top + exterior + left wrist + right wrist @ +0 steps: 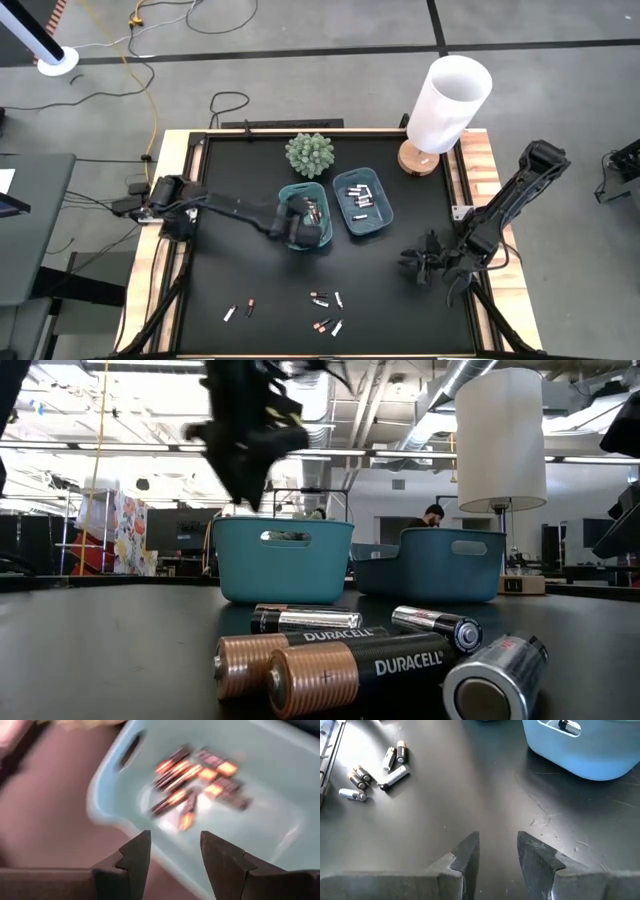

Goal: Sort batteries
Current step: Put the white battery into the blue bin

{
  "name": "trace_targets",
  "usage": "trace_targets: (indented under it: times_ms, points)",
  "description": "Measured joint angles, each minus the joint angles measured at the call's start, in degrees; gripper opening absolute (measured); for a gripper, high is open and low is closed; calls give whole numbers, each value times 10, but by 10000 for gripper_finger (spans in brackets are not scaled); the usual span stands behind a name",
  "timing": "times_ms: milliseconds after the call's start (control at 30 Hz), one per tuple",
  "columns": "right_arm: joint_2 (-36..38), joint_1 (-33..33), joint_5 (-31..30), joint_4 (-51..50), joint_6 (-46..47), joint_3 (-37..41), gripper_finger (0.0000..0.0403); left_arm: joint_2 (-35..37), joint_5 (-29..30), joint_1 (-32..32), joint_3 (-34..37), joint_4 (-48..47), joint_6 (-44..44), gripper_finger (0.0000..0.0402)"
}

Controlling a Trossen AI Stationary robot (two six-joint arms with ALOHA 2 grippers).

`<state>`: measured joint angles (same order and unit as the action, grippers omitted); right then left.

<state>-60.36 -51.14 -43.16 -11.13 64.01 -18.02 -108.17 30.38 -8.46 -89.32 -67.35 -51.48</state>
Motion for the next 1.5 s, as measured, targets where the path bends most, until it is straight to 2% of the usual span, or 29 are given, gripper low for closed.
trace_targets:
  times_ms: [167,467,600,700,833,1033,1267,1500]
  points:
    - [0,-17,0,-3,0,0,150,12,57,-86,0,-133,-188,169]
    - [0,-24,0,0,0,0,150,13,62,-271,6,-152,-421,169]
    - [0,-24,0,0,0,0,150,13,52,-340,6,-152,-536,169]
    - [0,-24,0,0,0,0,150,13,-7,-376,6,-153,-600,169]
    - [0,-24,0,0,0,0,150,13,-108,-407,6,-148,-655,169]
    - [0,-10,0,0,-1,0,150,12,-193,-437,6,-116,-689,169]
    - [0,11,0,-2,-11,0,150,12,-247,-450,12,-83,-692,169]
    - [0,14,0,-2,-11,0,150,11,-288,-450,112,16,-668,169]
